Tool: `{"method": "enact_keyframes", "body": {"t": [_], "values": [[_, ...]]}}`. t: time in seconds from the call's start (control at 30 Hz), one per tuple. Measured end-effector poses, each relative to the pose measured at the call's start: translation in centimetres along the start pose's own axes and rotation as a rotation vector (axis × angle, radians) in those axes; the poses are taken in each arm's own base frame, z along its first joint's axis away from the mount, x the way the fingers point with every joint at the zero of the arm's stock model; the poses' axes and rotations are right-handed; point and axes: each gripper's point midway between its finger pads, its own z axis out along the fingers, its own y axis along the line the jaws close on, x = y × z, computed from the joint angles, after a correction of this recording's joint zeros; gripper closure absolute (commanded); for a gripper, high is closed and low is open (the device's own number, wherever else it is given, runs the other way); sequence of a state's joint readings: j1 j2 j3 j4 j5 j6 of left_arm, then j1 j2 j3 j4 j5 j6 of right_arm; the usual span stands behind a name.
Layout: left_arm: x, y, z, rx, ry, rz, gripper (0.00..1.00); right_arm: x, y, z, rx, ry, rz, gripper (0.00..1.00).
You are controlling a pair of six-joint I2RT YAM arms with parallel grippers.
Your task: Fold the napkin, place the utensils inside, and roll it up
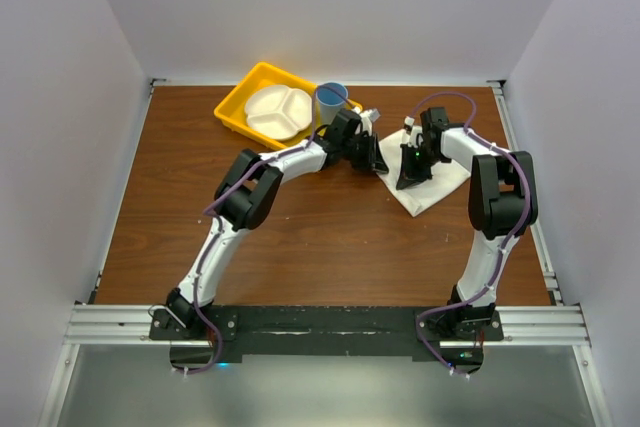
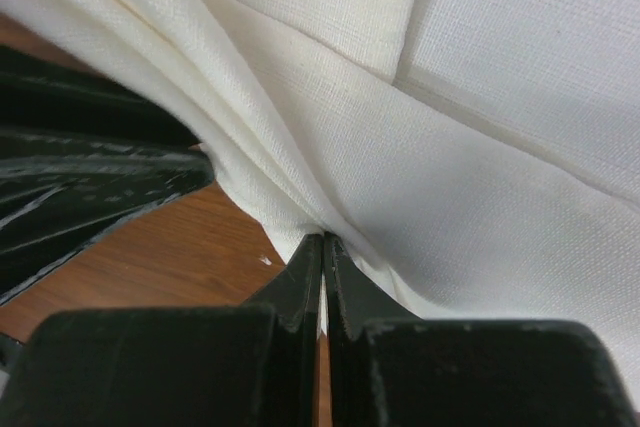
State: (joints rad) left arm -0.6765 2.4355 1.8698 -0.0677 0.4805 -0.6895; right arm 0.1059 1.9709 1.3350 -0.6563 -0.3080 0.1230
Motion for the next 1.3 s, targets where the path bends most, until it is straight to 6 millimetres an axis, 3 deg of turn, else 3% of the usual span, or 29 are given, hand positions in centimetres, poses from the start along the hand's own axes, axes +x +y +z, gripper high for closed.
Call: {"method": "enact_keyframes", "body": {"t": [0.27, 0.37, 0.5, 0.8, 1.07, 1.3], "values": [[-0.1, 0.7, 2.1, 0.046, -0.009, -0.017, 0.87, 0.0, 0.0, 0.0, 0.002, 0.000, 0.000, 0.96], [0.0, 0.9, 2.1, 0.040, -0.004, -0.024, 0.92, 0.0, 0.0, -0.1, 0.004, -0.001, -0.002, 0.88], [0.1, 1.2, 2.1, 0.027, 0.002, -0.037, 0.93, 0.0, 0.1, -0.2, 0.022, 0.002, -0.019, 0.66], [0.2, 1.4, 2.1, 0.024, -0.002, -0.047, 0.94, 0.3, 1.1, -0.6, 0.178, -0.005, -0.183, 0.45], [0.2, 1.3, 2.1, 0.023, -0.002, -0.051, 0.94, 0.2, 0.9, -2.0, 0.304, -0.023, -0.270, 0.43], [0.2, 1.3, 2.1, 0.023, -0.002, -0.053, 0.94, 0.3, 1.5, -1.9, 0.342, -0.030, -0.316, 0.53]]}}
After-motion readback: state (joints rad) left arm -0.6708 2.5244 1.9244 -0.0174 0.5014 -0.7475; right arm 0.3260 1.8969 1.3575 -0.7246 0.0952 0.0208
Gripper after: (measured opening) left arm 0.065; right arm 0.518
